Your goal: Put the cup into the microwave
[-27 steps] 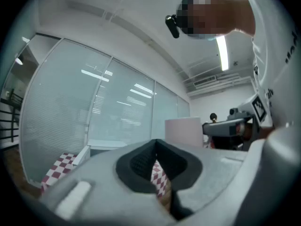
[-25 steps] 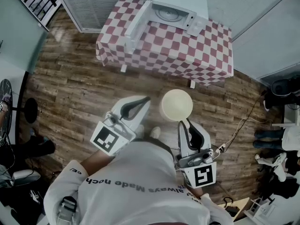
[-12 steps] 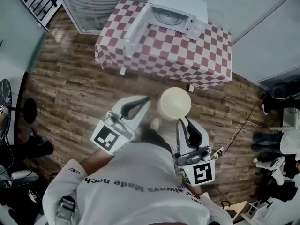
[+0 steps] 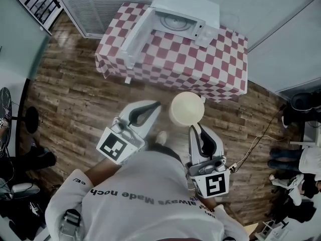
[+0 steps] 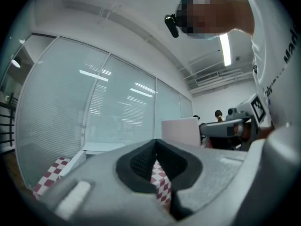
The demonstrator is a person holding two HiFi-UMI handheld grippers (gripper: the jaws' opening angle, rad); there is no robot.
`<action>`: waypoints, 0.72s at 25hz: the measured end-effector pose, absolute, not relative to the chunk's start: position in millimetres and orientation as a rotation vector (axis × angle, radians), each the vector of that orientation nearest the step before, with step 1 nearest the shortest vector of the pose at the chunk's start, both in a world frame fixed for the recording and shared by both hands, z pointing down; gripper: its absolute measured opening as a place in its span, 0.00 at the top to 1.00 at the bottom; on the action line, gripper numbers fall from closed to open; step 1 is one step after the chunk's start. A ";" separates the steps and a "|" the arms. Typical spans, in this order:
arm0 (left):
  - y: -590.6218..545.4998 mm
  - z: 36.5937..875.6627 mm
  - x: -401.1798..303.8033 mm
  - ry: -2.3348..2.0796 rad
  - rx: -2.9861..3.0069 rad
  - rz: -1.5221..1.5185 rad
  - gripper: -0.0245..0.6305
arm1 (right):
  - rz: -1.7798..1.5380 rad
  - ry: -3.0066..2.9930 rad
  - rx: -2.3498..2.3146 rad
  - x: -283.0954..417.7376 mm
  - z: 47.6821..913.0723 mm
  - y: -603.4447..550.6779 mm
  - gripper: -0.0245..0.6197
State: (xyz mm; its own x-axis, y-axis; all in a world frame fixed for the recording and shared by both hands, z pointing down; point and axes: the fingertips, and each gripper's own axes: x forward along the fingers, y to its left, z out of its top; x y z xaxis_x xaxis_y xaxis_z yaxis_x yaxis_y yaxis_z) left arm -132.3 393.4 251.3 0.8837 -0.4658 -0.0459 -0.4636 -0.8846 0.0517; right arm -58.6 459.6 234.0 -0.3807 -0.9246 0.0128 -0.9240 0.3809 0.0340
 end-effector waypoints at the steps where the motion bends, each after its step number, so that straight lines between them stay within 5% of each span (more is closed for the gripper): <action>1: 386.8 251.8 -124.9 -0.749 3.010 -0.083 0.96 | -0.036 -2.589 1.725 -50.9 234.3 453.0 0.90; 18: 335.4 260.9 -55.5 -0.882 2.980 -0.062 0.96 | -0.038 -2.644 1.645 25.2 241.4 403.4 0.90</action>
State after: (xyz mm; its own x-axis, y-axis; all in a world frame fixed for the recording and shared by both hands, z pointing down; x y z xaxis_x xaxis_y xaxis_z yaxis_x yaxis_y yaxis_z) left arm -55.5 335.4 260.9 0.8384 -0.5443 -0.0289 -0.5430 -0.8387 0.0428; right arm 25.2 403.4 241.4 -0.4420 -0.8970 0.0102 -0.8963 0.4421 0.0351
